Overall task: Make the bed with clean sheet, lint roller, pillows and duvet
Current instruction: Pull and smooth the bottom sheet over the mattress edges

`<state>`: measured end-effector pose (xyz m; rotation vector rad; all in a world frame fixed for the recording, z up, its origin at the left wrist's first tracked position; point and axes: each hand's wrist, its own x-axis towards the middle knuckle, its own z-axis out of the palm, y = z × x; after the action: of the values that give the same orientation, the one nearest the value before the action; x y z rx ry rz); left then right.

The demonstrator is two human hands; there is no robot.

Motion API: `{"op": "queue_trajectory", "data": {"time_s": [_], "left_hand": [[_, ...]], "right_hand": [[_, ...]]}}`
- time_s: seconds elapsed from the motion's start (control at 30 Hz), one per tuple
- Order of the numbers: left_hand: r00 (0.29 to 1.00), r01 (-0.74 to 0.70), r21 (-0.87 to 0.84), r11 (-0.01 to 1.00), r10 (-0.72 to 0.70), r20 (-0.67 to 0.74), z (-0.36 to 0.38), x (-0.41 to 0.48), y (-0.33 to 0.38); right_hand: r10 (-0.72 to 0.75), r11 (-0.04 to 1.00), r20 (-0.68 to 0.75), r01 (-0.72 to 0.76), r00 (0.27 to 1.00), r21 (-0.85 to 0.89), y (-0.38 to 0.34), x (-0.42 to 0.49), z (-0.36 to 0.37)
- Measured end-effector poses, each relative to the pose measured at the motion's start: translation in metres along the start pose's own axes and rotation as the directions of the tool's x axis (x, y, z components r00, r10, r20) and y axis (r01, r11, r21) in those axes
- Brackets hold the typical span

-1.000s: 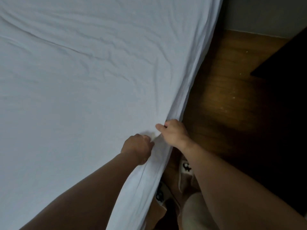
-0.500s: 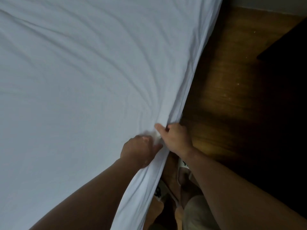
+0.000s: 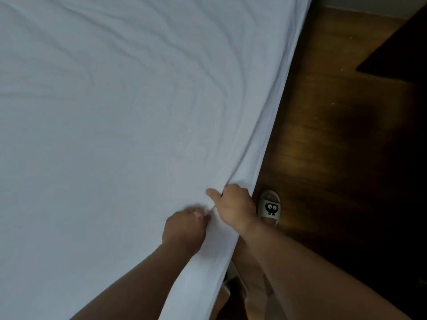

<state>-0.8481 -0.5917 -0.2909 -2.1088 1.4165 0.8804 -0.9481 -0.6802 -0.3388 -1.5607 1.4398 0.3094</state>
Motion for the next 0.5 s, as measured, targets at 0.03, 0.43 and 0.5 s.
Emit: {"op": "queue_trajectory", "data": {"time_s": [0.03,0.43,0.5], "left_hand": [[1.0,-0.021,-0.006,1.0,0.02,-0.02,0.003,0.002,-0.003],[0.981,-0.193,-0.078,0.978,0.194,0.006,0.013,0.003,0.012],[0.983,-0.182,-0.098,0.978,0.182,-0.009,0.018,0.008,0.01]], "right_hand": [[-0.019,1.0,-0.013,0.02,1.0,0.008,0.002,0.002,0.003],[-0.169,0.96,-0.011,0.167,0.986,0.224,0.045,-0.001,-0.012],[-0.209,0.929,-0.068,0.22,0.975,0.299,0.052,0.0,-0.004]]}}
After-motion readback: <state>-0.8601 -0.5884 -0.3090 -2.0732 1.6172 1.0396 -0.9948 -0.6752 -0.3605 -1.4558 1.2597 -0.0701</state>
